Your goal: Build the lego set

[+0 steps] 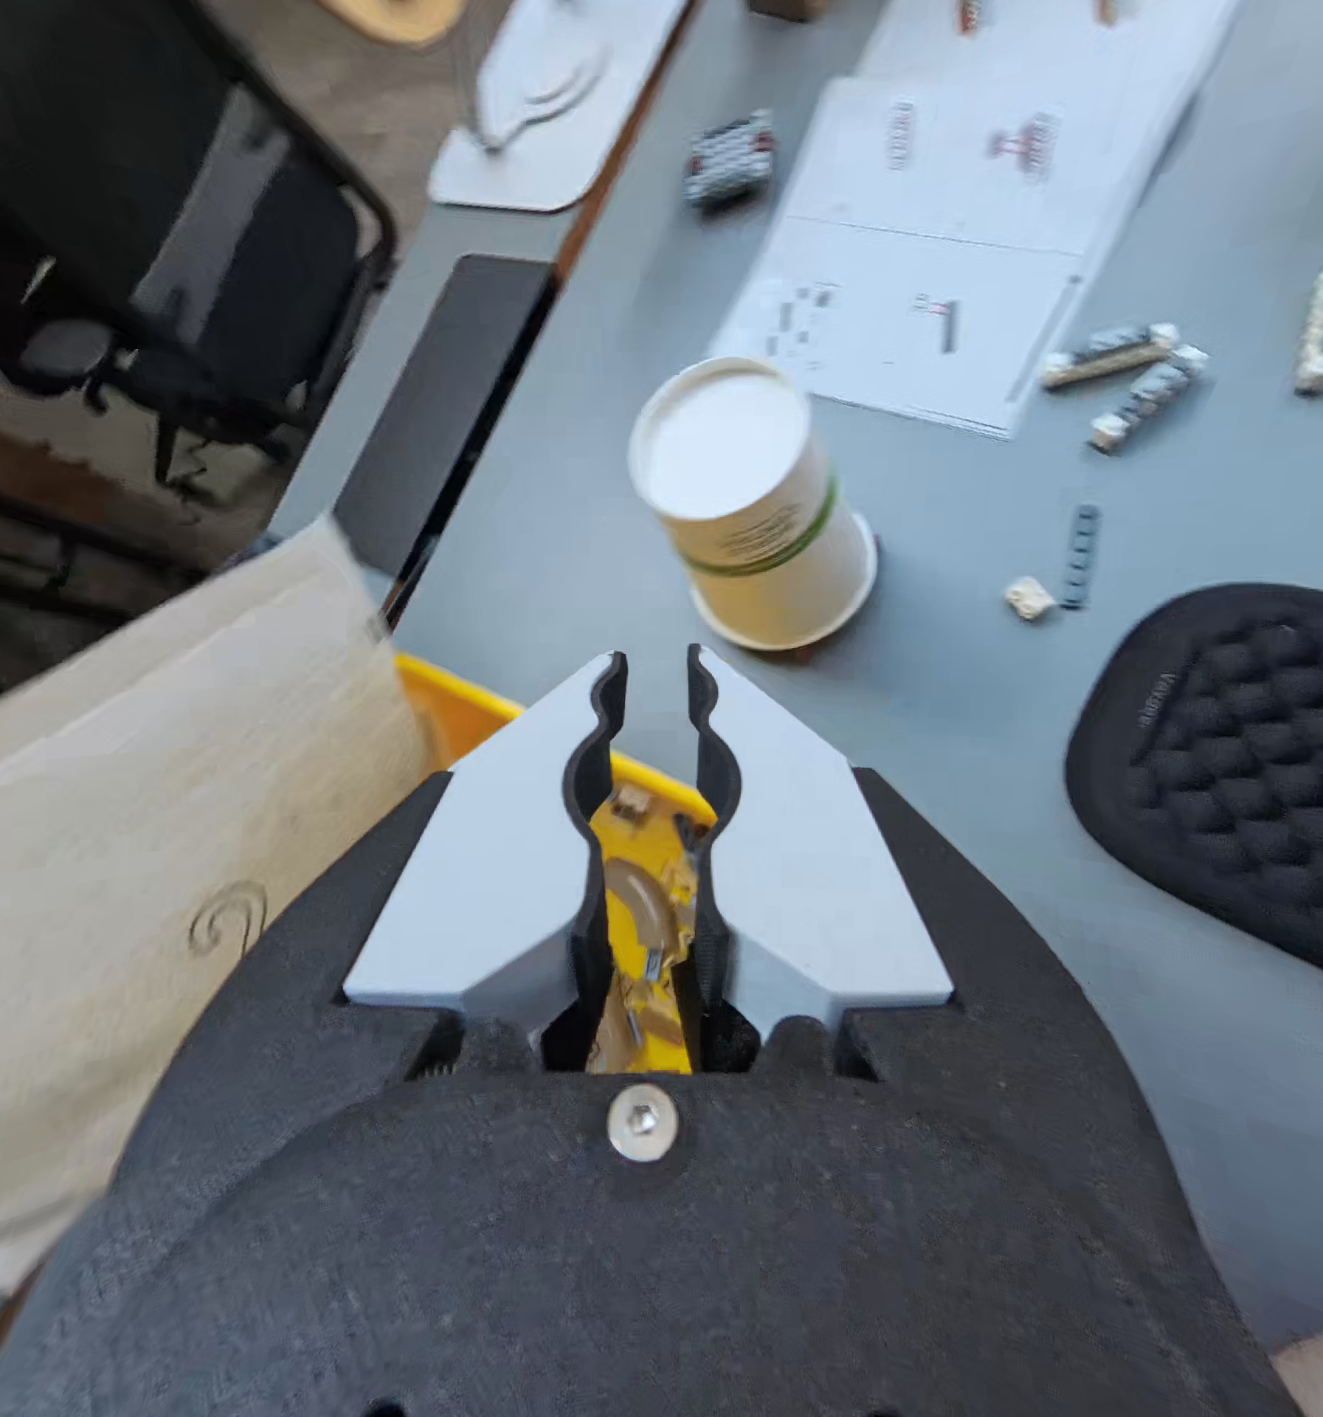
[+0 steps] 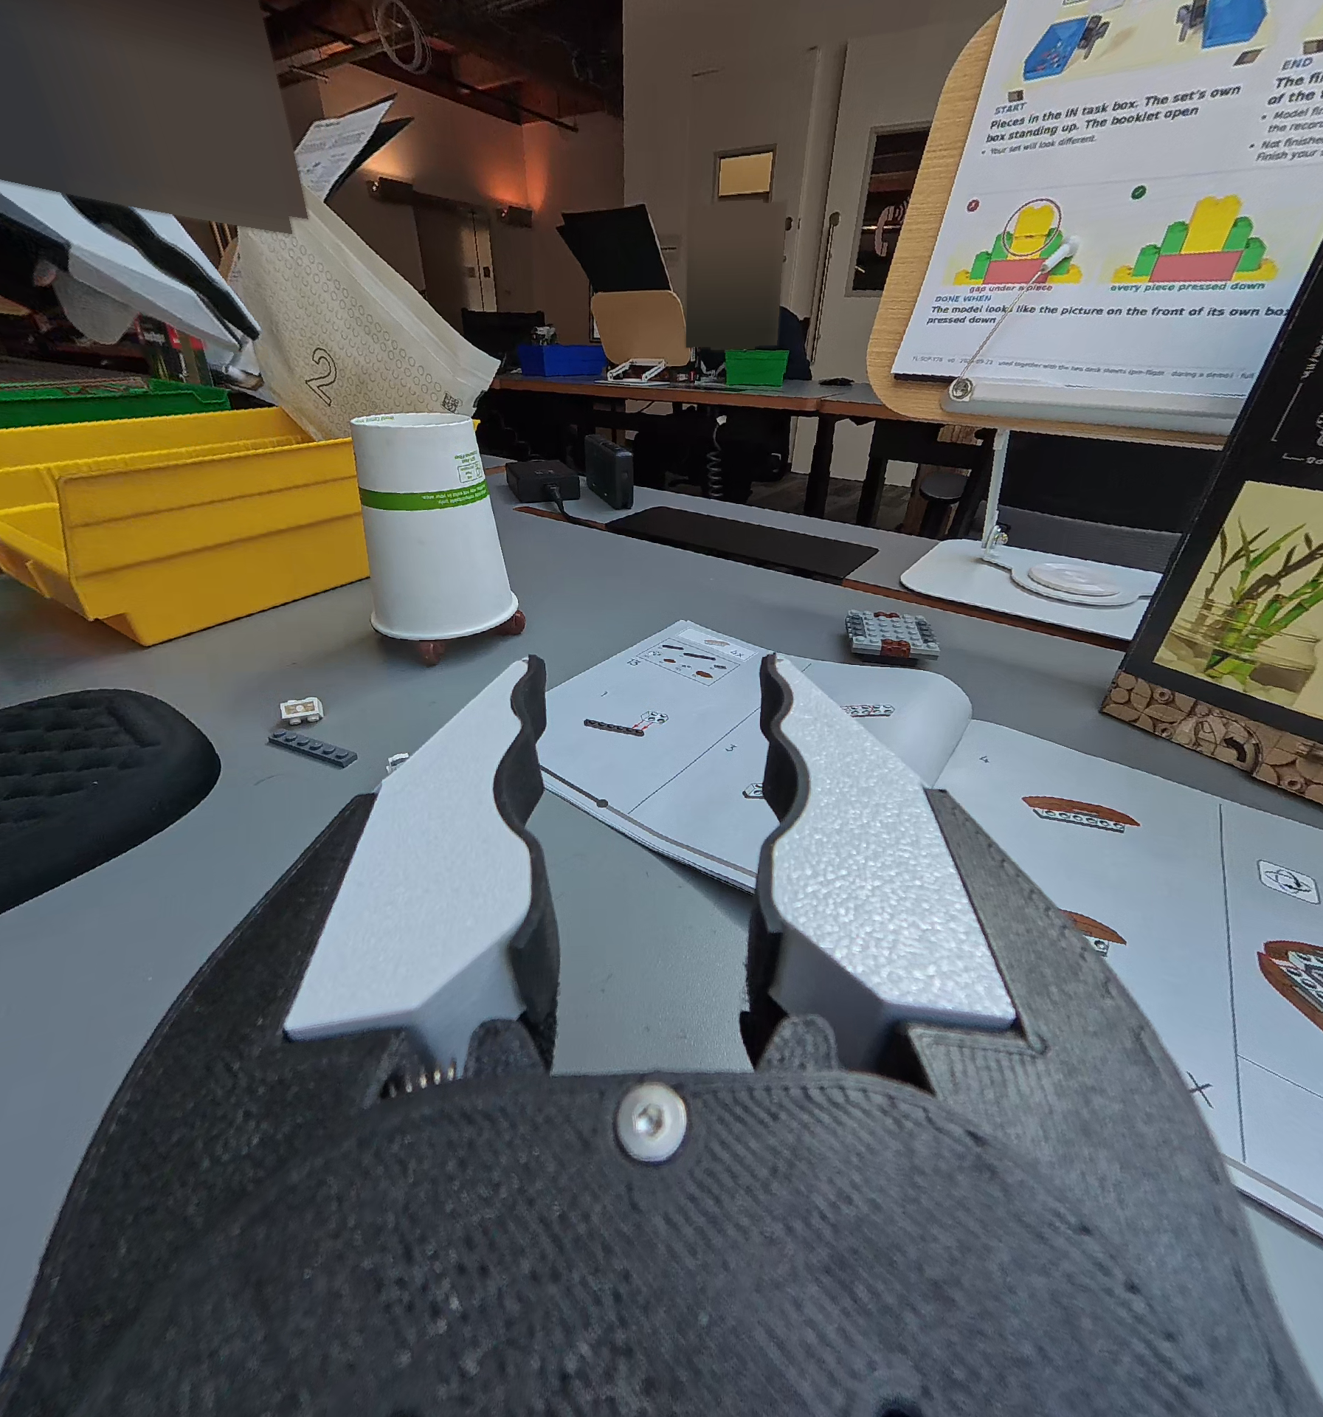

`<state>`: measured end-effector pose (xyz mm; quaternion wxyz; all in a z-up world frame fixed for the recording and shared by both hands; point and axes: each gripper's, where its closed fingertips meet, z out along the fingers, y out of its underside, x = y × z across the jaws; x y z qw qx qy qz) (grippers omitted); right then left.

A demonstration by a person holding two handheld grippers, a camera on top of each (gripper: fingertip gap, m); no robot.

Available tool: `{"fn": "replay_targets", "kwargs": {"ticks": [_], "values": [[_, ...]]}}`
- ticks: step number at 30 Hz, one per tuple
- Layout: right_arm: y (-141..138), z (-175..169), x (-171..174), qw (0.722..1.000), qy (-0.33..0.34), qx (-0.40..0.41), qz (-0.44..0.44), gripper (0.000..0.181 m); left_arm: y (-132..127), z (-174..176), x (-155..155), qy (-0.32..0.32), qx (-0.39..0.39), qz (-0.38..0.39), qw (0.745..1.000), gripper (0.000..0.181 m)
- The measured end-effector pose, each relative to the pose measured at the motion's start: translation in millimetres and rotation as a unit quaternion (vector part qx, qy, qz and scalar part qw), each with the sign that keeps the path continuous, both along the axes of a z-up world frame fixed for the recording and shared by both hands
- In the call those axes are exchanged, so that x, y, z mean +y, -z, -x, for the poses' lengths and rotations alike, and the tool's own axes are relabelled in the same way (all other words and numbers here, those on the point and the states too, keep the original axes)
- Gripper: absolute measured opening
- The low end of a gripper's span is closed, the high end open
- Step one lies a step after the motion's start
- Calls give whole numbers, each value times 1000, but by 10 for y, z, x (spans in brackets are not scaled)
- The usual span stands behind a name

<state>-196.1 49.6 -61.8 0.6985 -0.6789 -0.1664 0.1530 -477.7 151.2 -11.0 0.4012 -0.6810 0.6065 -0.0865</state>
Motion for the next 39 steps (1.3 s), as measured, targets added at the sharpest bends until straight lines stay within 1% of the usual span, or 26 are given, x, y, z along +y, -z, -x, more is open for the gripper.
{"fn": "replay_targets", "kwargs": {"ticks": [1, 2, 3, 4, 6, 8, 11, 12, 14, 17, 19, 24, 28, 31, 32, 33, 35, 39], "values": [[2, -1, 2, 1000, 0, 0, 1, 55, -68, 240, 148, -48, -31, 4, 998, 19], [3, -1, 2, 1000, 0, 0, 1, 55, -56, 457, 252, -84, -52, 21, 995, 20], [5, -2, 3, 1000, 1, 0, 2, 55, 9, 637, 340, -111, -65, 39, 991, 23], [8, -1, 5, 1000, 1, 0, 3, 55, 106, 774, 437, -132, -71, 52, 987, 23], [10, -2, 6, 1000, 2, -1, 4, 55, 346, 928, 629, -158, -59, 64, 984, 23], [13, -1, 6, 1000, 2, -2, 4, 55, 603, 935, 764, -171, -41, 84, 981, 23], [13, -4, 3, 1000, 3, -2, 4, 55, 935, 863, 866, -201, -20, 156, 967, 25], [13, -5, 3, 1000, 3, -2, 4, 55, 1011, 827, 869, -204, -18, 179, 962, 25], [15, -4, 2, 1000, 4, -3, 4, 55, 1119, 803, 898, -216, -13, 200, 956, 25], [17, -3, 0, 1000, 3, -3, 4, 55, 1278, 899, 914, -252, 25, 216, 943, 27], [18, -4, 0, 1000, 3, -3, 5, 55, 1331, 954, 926, -270, 39, 221, 936, 30], [16, -3, -6, 1000, 2, -3, 4, 55, 1410, 996, 930, -288, 47, 235, 927, 30], [17, -7, -8, 1000, 3, -3, 4, 55, 1510, 1059, 930, -291, 78, 233, 925, 19], [18, -8, -11, 1000, 3, -3, 4, 55, 1515, 1031, 938, -284, 67, 238, 926, 17], [17, -8, -12, 1000, 3, -3, 4, 55, 1517, 1036, 945, -283, 66, 235, 928, 11], [18, -10, -11, 1000, 3, -2, 4, 55, 1519, 1028, 934, -275, 65, 237, 930, 0], [19, -10, -12, 1000, 3, -3, 5, 55, 1518, 1011, 894, -258, 64, 241, 933, 0], [20, -10, -13, 1000, 3, -2, 5, 55, 1486, 1093, 891, -262, 72, 231, 934, 0]]}}
